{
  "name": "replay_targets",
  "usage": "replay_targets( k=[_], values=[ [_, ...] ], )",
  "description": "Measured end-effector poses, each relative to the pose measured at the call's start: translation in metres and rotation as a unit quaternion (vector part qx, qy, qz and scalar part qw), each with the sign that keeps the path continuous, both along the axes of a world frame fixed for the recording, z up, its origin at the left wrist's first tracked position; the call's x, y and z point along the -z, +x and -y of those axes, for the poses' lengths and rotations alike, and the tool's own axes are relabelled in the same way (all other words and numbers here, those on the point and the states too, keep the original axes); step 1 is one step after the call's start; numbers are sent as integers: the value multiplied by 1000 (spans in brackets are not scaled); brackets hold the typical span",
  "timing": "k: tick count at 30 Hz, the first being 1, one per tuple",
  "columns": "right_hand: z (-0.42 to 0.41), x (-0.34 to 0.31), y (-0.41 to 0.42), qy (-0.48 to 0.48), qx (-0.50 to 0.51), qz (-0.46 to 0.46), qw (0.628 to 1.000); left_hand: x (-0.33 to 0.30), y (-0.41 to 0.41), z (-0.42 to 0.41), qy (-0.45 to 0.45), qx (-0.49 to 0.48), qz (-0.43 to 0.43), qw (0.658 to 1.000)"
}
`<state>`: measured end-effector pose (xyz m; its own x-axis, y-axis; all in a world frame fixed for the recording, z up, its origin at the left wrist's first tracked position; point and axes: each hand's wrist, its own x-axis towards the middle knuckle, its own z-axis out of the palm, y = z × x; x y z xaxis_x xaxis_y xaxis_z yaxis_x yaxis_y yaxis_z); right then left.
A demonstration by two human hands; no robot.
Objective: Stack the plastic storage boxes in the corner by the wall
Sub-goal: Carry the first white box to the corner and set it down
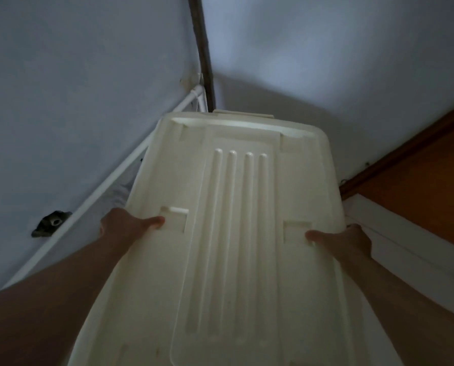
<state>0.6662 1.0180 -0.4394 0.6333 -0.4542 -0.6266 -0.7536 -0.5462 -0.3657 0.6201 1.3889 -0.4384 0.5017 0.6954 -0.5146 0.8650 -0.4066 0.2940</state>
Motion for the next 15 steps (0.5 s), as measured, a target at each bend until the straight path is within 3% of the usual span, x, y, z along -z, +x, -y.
replay_targets(
  k=[15],
  values=[
    [-96, 72, -40, -58, 178, 32, 982, 72, 89, -86, -20, 165, -10, 986]
  ],
)
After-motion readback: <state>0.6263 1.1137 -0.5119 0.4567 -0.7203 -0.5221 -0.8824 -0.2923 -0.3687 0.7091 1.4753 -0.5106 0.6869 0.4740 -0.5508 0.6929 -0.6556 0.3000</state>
